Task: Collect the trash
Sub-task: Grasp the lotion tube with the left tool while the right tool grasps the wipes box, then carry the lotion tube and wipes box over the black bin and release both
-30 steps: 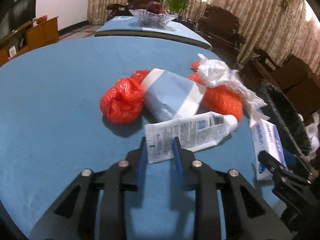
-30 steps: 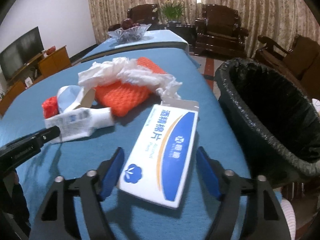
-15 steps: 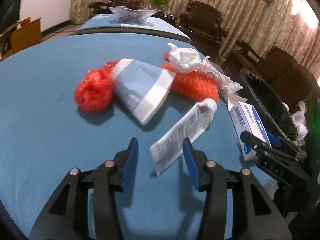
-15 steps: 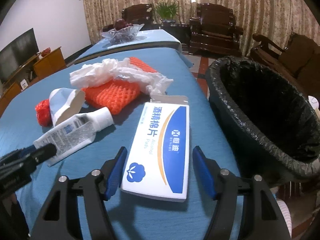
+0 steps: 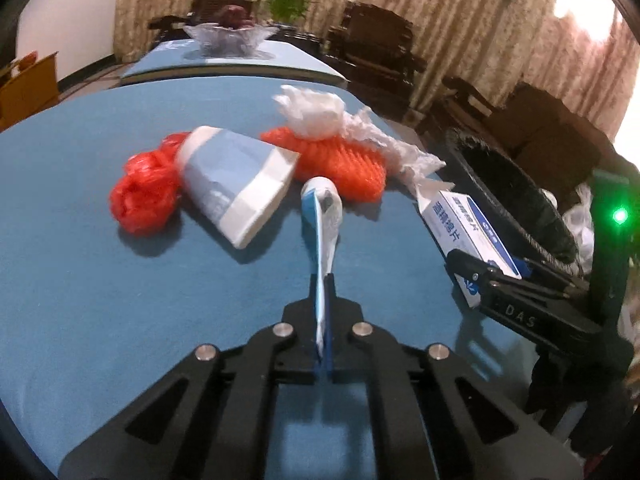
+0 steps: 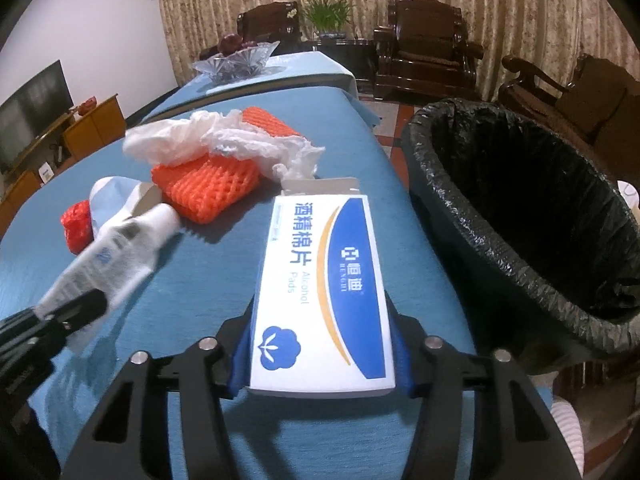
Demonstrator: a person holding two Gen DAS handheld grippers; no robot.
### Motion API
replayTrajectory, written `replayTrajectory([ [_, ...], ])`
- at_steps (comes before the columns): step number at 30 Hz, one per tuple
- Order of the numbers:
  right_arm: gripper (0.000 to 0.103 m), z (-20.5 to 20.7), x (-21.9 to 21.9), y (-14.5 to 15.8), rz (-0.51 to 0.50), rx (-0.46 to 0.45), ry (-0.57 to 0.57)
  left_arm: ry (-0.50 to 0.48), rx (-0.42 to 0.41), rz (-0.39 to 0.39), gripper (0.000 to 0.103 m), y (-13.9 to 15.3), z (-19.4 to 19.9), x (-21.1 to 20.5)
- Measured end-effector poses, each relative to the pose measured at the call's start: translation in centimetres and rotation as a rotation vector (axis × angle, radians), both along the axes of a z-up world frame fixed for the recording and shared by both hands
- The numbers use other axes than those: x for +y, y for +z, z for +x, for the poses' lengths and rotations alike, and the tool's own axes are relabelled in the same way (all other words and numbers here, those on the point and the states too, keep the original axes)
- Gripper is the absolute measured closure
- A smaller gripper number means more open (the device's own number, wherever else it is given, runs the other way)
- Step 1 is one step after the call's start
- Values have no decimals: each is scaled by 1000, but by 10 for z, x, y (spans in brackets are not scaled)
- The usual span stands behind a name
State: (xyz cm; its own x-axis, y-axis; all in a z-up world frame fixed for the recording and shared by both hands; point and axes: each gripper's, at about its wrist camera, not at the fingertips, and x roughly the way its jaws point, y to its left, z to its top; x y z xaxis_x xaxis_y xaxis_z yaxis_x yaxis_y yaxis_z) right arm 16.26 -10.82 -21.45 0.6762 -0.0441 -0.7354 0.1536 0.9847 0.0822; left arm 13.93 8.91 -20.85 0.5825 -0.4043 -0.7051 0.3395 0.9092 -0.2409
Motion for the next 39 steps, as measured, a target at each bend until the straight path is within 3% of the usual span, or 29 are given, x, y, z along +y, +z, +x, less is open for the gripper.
replayTrajectory([
  [6,49,0,0,2,2,-4,23,13,-18,13,102,5,-2,4],
  [19,49,-16,-34,67,-9,-143,-42,4,-102,31,102,55,-1,-26],
  [28,49,-15,-93,101,-34,-193,-136,-71,-146,15,102,77,23,-88],
  [39,49,-23,-192,105,-99,-188,-280,-221,-162,-17,102,83,54,-202],
])
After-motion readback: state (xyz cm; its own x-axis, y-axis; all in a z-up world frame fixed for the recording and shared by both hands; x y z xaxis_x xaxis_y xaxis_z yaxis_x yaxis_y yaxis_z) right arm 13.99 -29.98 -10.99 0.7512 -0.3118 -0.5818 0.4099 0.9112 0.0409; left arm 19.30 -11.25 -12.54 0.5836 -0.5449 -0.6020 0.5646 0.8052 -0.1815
